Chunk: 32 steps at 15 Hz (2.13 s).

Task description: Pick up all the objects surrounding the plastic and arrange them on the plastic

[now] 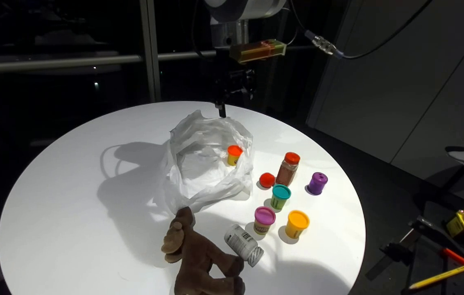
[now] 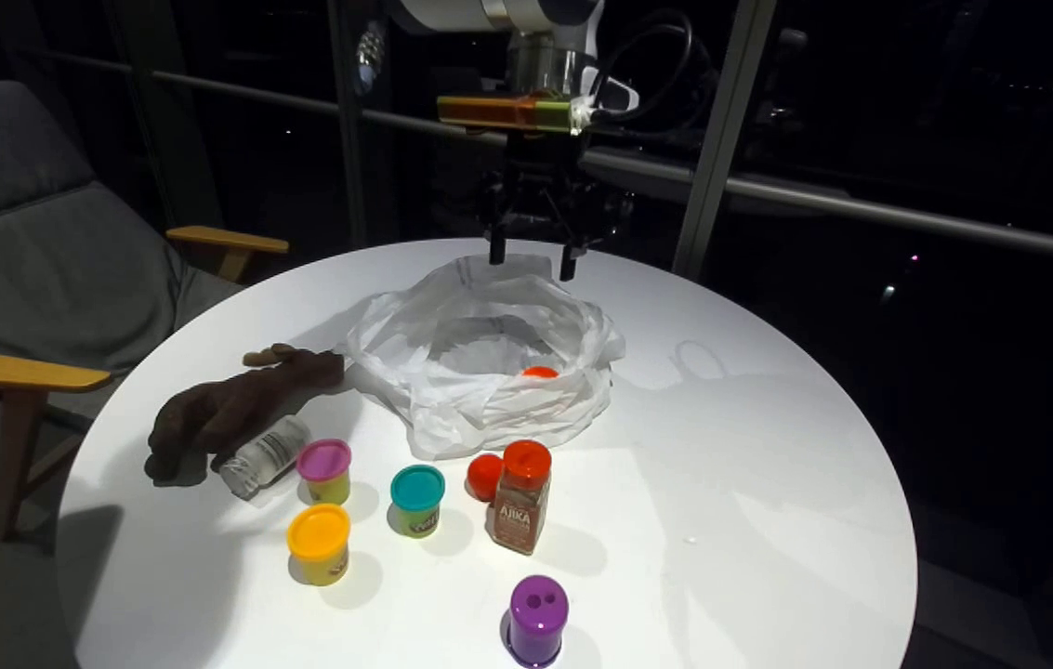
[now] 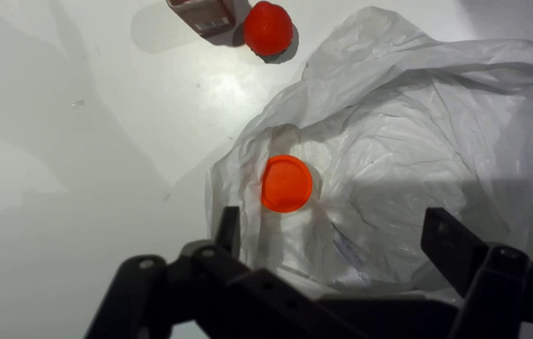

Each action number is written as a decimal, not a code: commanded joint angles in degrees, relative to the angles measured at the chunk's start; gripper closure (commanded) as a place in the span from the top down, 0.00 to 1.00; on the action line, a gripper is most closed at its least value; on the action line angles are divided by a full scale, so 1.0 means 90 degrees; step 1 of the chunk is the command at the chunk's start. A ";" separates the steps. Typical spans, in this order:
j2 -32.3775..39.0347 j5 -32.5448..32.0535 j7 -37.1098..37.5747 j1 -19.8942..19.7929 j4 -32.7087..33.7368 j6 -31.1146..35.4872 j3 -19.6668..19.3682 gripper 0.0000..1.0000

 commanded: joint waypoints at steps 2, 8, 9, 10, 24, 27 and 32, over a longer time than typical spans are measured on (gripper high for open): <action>-0.1206 -0.0024 -0.0256 -0.0165 -0.1835 0.0476 0.0169 1.00; -0.1919 -0.0309 -0.0629 -0.0390 -0.3807 0.1851 0.0058 1.00; -0.2061 -0.0374 -0.0639 -0.0426 -0.4147 0.2126 0.0033 1.00; -0.2218 -0.0396 -0.0693 -0.0481 -0.4488 0.2378 0.0028 1.00; -0.3505 -0.0666 -0.1258 -0.0783 -0.7667 0.5360 -0.0016 1.00; -0.3289 -0.1096 -0.0968 -0.0543 -0.7475 0.5807 -0.0195 1.00; -0.3024 -0.1130 -0.0913 -0.0558 -0.7149 0.5780 -0.0275 1.00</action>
